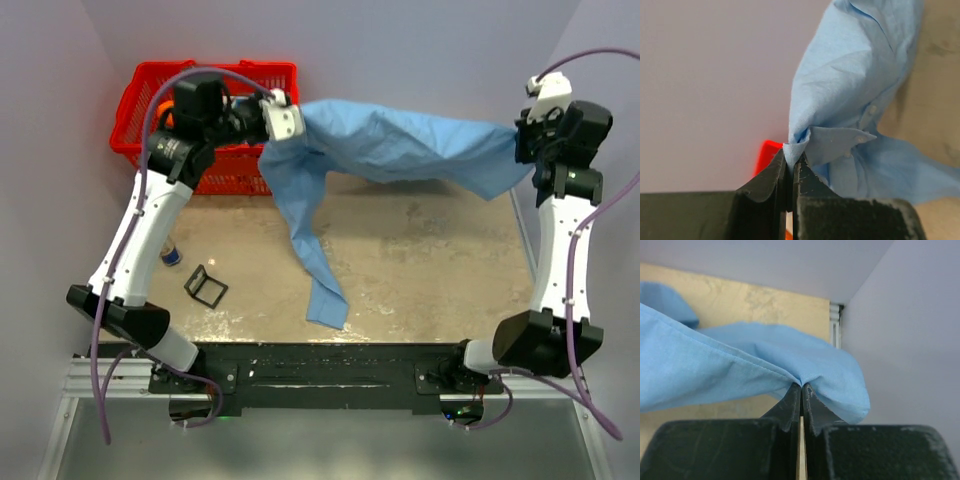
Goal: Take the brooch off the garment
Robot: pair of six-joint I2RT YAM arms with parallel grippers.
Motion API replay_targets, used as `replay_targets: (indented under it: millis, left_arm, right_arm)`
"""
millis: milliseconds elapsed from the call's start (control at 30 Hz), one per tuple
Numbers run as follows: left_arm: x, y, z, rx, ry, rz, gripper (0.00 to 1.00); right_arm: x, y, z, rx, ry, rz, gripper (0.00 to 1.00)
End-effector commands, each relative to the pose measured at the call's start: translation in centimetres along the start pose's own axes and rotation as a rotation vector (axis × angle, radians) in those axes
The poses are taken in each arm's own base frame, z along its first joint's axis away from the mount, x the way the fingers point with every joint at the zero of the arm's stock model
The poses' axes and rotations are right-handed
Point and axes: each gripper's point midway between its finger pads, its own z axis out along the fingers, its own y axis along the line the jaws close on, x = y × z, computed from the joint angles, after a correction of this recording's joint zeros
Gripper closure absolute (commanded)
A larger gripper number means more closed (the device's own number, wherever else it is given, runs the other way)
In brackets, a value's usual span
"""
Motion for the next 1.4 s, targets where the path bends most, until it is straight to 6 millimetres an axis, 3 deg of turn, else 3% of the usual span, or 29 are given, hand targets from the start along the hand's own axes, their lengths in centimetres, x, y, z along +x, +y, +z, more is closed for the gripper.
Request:
replay_targets:
  millis: [0,33,67,100,233,333,433,467,500,533,567,600,633,667,733,767,800,833,900,933,1000,1100,1133,1233,1367]
  left_arm:
    - [3.4,-9.9,-1.9,0.244,0.113,-0.141,1.00]
    - [3.5,-10.7,-2.2,0.243,0.117,-0.160,1.00]
    - [3.7,-11.9,-3.2,0.238,0.129,-0.217,1.00]
    - [3.6,-11.5,-3.1,0.201,0.118,-0.218,1.00]
    - [3.8,-12.6,-3.2,0.201,0.118,-0.294,1.00]
    - [5.7,-17.3,-3.8,0.382,0.191,-0.369,1.00]
    - [8.6,-22.0,-5.7,0.527,0.319,-0.404,1.00]
    - [9.5,-24.2,-7.3,0.620,0.365,-0.389,1.00]
    - [10.5,-25.7,-8.4,0.670,0.413,-0.389,0.92]
    - [11.7,-27.8,-9.9,0.732,0.460,-0.414,0.81]
    - [12.2,-29.2,-11.5,0.797,0.483,-0.410,0.68]
    - [12.6,-29.9,-12.2,0.818,0.489,-0.422,0.62]
    - [13.2,-30.2,-13.1,0.809,0.500,-0.434,0.58]
    - [13.4,-29.5,-12.7,0.773,0.485,-0.420,0.51]
    - [13.4,-28.0,-11.7,0.698,0.453,-0.408,0.44]
    - [13.6,-26.2,-10.0,0.600,0.439,-0.423,0.37]
    - [13.7,-25.3,-9.0,0.554,0.430,-0.436,0.36]
    - [14.0,-24.4,-7.9,0.520,0.429,-0.456,0.36]
    - [14.6,-22.3,-5.6,0.411,0.429,-0.514,0.36]
    - [15.3,-22.0,-4.5,0.380,0.449,-0.578,0.34]
    - [15.7,-21.3,-3.1,0.356,0.439,-0.604,0.34]
    - [16.3,-22.6,-2.4,0.412,0.444,-0.650,0.34]
    - [17.1,-24.1,-2.4,0.457,0.456,-0.648,0.34]
    - [18.1,-27.5,-3.2,0.589,0.471,-0.644,0.35]
    - [19.8,-31.4,-5.3,0.688,0.557,-0.675,0.32]
  right_arm:
    - [4.6,0.5,-2.4,0.012,0.097,-0.118,1.00]
    - [6.3,0.9,-2.7,0.004,0.131,-0.129,1.00]
    - [6.6,0.7,-3.2,0.026,0.135,-0.151,1.00]
    - [6.2,0.6,-4.2,0.043,0.113,-0.164,1.00]
    - [7.4,1.3,-4.2,0.001,0.152,-0.176,1.00]
    - [11.5,4.2,-4.8,-0.186,0.292,-0.231,1.00]
    - [17.8,6.3,-7.6,-0.377,0.485,-0.390,1.00]
    - [20.0,6.6,-9.0,-0.443,0.549,-0.479,1.00]
    - [21.9,6.5,-10.2,-0.462,0.610,-0.532,0.94]
    - [25.1,7.3,-11.7,-0.531,0.685,-0.563,0.83]
    - [26.0,7.7,-13.6,-0.593,0.697,-0.658,0.71]
    - [26.8,7.8,-14.4,-0.613,0.712,-0.689,0.63]
    - [27.5,7.9,-14.6,-0.609,0.704,-0.712,0.48]
    - [26.8,8.0,-14.6,-0.586,0.662,-0.725,0.40]
    - [24.7,8.3,-13.2,-0.567,0.562,-0.707,0.26]
    - [23.9,8.4,-12.6,-0.541,0.546,-0.641,0.23]
    - [24.0,8.6,-11.2,-0.556,0.557,-0.581,0.22]
    - [22.1,8.7,-9.9,-0.529,0.519,-0.493,0.22]
    - [22.7,9.0,-7.4,-0.576,0.573,-0.386,0.23]
    - [21.6,8.7,-6.1,-0.557,0.560,-0.344,0.24]
    - [21.9,8.6,-3.7,-0.556,0.570,-0.291,0.25]
    - [21.0,7.6,-1.0,-0.502,0.527,-0.273,0.25]
    - [21.0,7.5,0.1,-0.496,0.526,-0.265,0.25]
    - [22.3,7.4,0.9,-0.510,0.575,-0.243,0.27]
    - [25.0,7.6,0.5,-0.535,0.654,-0.259,0.28]
